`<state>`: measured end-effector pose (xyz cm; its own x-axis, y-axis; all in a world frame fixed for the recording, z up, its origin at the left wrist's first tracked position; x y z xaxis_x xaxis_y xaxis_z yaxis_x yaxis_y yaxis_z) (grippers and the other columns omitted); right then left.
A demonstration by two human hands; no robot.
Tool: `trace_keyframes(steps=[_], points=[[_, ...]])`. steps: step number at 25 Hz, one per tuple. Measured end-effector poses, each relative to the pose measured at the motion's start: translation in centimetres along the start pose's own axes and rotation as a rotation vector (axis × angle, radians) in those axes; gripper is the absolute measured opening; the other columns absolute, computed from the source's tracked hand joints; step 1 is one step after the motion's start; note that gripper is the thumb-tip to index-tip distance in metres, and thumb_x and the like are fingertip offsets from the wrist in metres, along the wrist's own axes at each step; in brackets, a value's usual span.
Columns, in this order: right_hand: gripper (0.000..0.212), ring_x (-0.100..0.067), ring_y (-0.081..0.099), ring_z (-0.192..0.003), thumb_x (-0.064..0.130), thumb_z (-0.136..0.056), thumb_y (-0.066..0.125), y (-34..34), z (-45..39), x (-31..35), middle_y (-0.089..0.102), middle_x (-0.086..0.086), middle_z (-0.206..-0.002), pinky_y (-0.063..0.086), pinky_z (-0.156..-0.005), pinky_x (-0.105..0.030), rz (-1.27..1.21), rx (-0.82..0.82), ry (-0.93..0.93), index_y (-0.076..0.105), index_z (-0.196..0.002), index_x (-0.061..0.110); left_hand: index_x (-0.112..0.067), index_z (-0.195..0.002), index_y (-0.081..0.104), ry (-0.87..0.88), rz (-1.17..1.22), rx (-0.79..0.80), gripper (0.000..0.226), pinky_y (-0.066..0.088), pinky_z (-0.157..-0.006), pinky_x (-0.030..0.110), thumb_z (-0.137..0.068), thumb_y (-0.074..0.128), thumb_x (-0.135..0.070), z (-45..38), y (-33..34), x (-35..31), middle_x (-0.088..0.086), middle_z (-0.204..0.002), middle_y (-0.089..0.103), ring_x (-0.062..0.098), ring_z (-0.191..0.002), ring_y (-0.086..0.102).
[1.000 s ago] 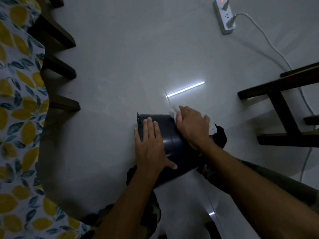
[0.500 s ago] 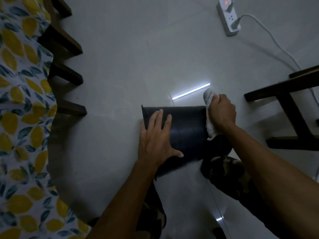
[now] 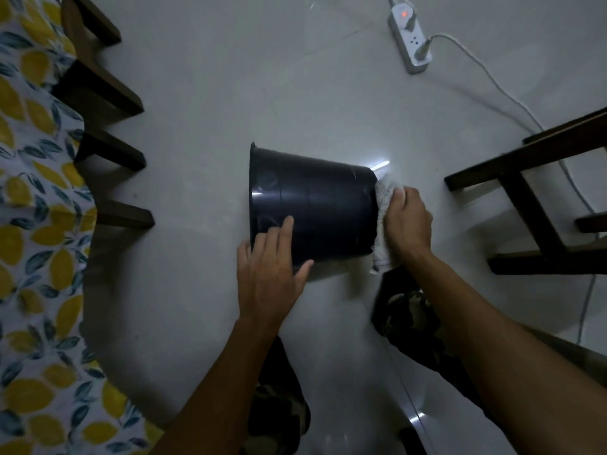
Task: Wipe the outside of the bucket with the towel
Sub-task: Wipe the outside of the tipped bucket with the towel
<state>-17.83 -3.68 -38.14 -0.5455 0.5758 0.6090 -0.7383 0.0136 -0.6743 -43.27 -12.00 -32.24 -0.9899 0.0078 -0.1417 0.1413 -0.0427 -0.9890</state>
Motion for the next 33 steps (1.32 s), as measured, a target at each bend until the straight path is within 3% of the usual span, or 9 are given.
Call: trace_keyframes(steps=[3, 5, 8, 14, 18, 21, 26, 30, 33], points=[[0.047, -0.023, 0.057, -0.097, 0.041, -0.111, 0.027, -2.1, 1.6, -0.9, 0.063, -0.009, -0.113, 0.037, -0.081, -0.029, -0.008, -0.074, 0.013, 0.057, -0.131, 0.01, -0.016, -0.111, 0.07, -0.087, -0.066, -0.083, 0.053, 0.041, -0.043, 0.026, -0.09, 0.059, -0.064, 0.3, -2.1, 0.4, 0.003, -0.052, 0.057, 0.019, -0.041, 0.051], [0.045, -0.019, 0.053, -0.092, 0.039, -0.112, 0.028, -3.7, 2.5, -0.9, 0.058, -0.004, -0.106, 0.036, -0.08, -0.026, -0.011, -0.119, 0.009, 0.057, -0.13, 0.01, -0.019, -0.084, 0.071, -0.087, 0.008, -0.164, 0.046, 0.04, -0.039, 0.025, -0.093, 0.058, -0.063, -0.3, -3.5, 0.6, 0.003, -0.049, 0.057, 0.02, -0.038, 0.051], [0.046, -0.023, 0.062, -0.094, 0.045, -0.111, 0.026, -4.8, 3.4, -0.4, 0.062, -0.001, -0.104, 0.043, -0.077, -0.029, -0.015, -0.146, -0.06, 0.056, -0.13, 0.015, -0.021, -0.094, 0.068, -0.035, 0.119, -0.175, 0.039, 0.051, -0.056, 0.035, -0.088, 0.065, -0.059, -2.1, -4.5, 0.0, 0.002, -0.085, 0.067, 0.022, -0.07, 0.063], [0.044, -0.02, 0.068, -0.1, 0.043, -0.111, 0.028, -4.2, 5.5, 0.8, 0.068, -0.002, -0.114, 0.048, -0.083, -0.028, 0.079, -0.136, -0.245, 0.052, -0.139, 0.019, -0.019, -0.157, 0.024, -0.141, 0.028, 0.407, 0.136, 0.018, -0.121, 0.052, -0.051, 0.053, -0.099, -1.8, 2.2, 0.6, 0.01, -0.167, 0.017, 0.03, -0.152, 0.017], [0.046, -0.028, 0.068, -0.119, 0.037, -0.108, 0.041, 2.4, 12.2, 1.5, 0.068, -0.011, -0.134, 0.059, -0.091, -0.042, 0.322, 0.006, -0.612, 0.056, -0.145, 0.014, -0.012, -0.16, 0.014, -0.088, 0.031, 0.538, 0.145, 0.013, -0.125, 0.051, -0.05, 0.048, -0.101, -1.2, 4.1, 0.9, 0.012, -0.169, 0.007, 0.029, -0.155, 0.005], [0.047, -0.035, 0.047, -0.145, 0.037, -0.104, 0.047, 7.6, 15.4, 0.7, 0.052, -0.01, -0.155, 0.042, -0.113, -0.056, 0.468, 0.079, -0.874, 0.058, -0.146, 0.02, -0.01, -0.16, -0.002, 0.013, -0.051, 0.605, 0.157, 0.009, -0.124, 0.054, -0.045, 0.055, -0.099, 0.0, 4.7, 0.7, 0.014, -0.169, -0.004, 0.031, -0.156, -0.001], [0.046, -0.028, 0.05, -0.142, 0.046, -0.101, 0.043, 9.9, 10.2, 3.6, 0.06, -0.001, -0.148, 0.036, -0.114, -0.054, 0.554, 0.047, -0.672, 0.061, -0.141, 0.032, -0.01, -0.16, -0.005, -0.011, -0.031, 0.619, 0.163, 0.006, -0.123, 0.054, -0.04, 0.065, -0.095, 0.9, 5.6, 1.3, 0.013, -0.169, -0.006, 0.03, -0.156, -0.004], [0.05, -0.027, 0.069, -0.109, 0.058, -0.099, 0.029, 9.7, 1.1, 5.1, 0.074, 0.003, -0.117, 0.051, -0.092, -0.044, 0.587, 0.245, -0.474, 0.068, -0.119, 0.033, -0.01, -0.16, -0.001, -0.034, -0.033, 0.631, 0.165, 0.005, -0.123, 0.053, -0.036, 0.062, -0.098, 0.4, 5.6, 1.4, 0.014, -0.169, -0.002, 0.03, -0.156, -0.001], [0.053, -0.027, 0.057, -0.133, 0.053, -0.104, 0.025, 6.3, 2.4, 1.4, 0.063, 0.0, -0.141, 0.047, -0.107, -0.044, 0.552, 0.127, -0.455, 0.06, -0.137, 0.032, -0.011, -0.16, 0.0, -0.054, -0.009, 0.621, 0.165, 0.007, -0.125, 0.053, -0.034, 0.063, -0.098, -0.1, 5.7, 1.8, 0.013, -0.169, 0.0, 0.03, -0.156, 0.001]])
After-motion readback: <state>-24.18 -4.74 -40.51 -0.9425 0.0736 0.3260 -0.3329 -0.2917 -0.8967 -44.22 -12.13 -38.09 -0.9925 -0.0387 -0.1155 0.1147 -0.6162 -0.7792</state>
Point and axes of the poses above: each hand's wrist, its own z-axis away from the middle knuckle, its own y-axis out of the palm, x = y × z, the point moved 8 cm from there along -z, towards the middle knuckle
